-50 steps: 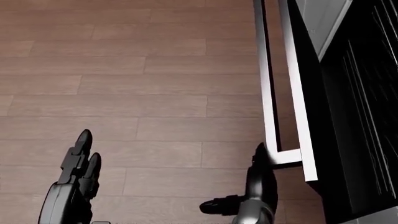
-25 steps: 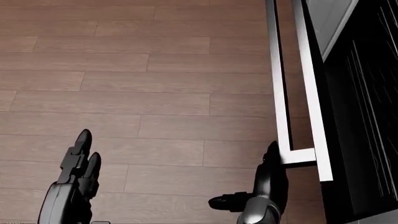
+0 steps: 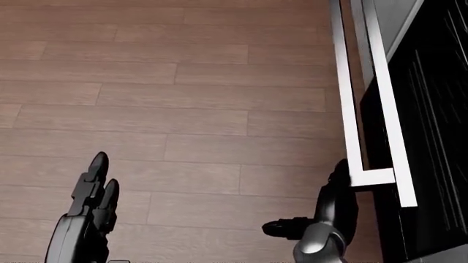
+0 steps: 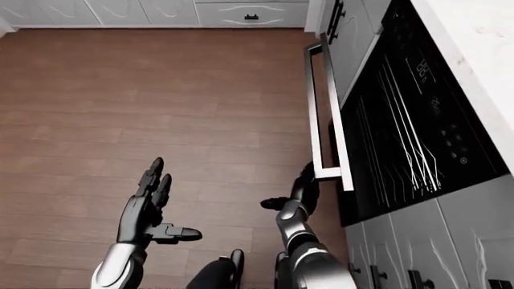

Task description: Close the dishwasher door

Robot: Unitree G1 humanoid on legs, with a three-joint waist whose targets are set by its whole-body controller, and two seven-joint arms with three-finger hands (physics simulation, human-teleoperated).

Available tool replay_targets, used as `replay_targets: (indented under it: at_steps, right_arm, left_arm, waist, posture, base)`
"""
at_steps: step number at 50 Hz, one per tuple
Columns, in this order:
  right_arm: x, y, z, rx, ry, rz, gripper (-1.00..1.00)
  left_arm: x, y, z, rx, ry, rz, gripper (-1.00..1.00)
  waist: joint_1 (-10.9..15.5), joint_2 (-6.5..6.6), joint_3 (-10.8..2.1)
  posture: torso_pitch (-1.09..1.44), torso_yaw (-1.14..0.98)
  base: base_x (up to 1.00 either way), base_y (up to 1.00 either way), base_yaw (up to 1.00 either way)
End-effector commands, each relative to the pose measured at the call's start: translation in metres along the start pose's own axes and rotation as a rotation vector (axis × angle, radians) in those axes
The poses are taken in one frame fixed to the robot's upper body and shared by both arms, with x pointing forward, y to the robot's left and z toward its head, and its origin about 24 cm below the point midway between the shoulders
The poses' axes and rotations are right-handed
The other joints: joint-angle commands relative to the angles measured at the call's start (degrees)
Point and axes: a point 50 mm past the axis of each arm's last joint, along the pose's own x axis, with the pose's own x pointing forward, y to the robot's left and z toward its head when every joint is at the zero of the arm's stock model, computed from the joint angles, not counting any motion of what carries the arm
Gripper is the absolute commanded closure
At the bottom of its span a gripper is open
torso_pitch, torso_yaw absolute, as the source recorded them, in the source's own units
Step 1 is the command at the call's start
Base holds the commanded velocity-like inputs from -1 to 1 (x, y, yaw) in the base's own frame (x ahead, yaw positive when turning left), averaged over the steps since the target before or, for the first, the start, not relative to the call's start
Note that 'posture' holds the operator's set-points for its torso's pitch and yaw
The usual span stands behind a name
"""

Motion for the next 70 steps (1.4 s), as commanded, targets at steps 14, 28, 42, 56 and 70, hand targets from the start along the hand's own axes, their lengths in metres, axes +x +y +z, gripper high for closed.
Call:
replay_targets:
  at_steps: [14,28,42,56,70]
  right_arm:
    - [0.02,-0.034,0.006,0.034,-0.001,-0.147,-1.0]
    - [0.028,-0.048,0.011,0.026,-0.011,-0.166,-1.0]
    - [0.036,-0.061,0.012,0.029,0.0,-0.194,-1.0]
    - [0.04,-0.07,0.011,0.025,0.009,-0.201,-1.0]
    - [0.045,-0.082,0.007,0.02,0.025,-0.212,-1.0]
  left_arm:
    - [0.0,0.0,0.013,0.011,-0.073,-0.002,-1.0]
    - [0.0,0.0,0.013,0.012,-0.073,-0.001,-1.0]
    - [-0.001,-0.001,0.014,0.012,-0.074,-0.003,-1.0]
    - [-0.001,-0.002,0.015,0.011,-0.075,-0.006,-1.0]
    - [-0.001,-0.003,0.014,0.011,-0.072,-0.007,-1.0]
  waist:
    - [-1.12,-1.26,-1.64]
    - [-1.49,-1.55,-1.78]
    - [-1.65,-1.92,-1.57]
    - [-1.81,-2.2,-1.41]
    - [-1.81,-2.37,-1.55]
  posture:
    - [0.43,0.0]
    - [0.43,0.0]
    - [0.43,0.0]
    - [0.43,0.0]
    - [0.43,0.0]
  base:
    - [0.0,0.0,0.0]
    - [0.0,0.0,0.0]
    - [0.0,0.0,0.0]
    - [0.0,0.0,0.0]
    - [0.0,0.0,0.0]
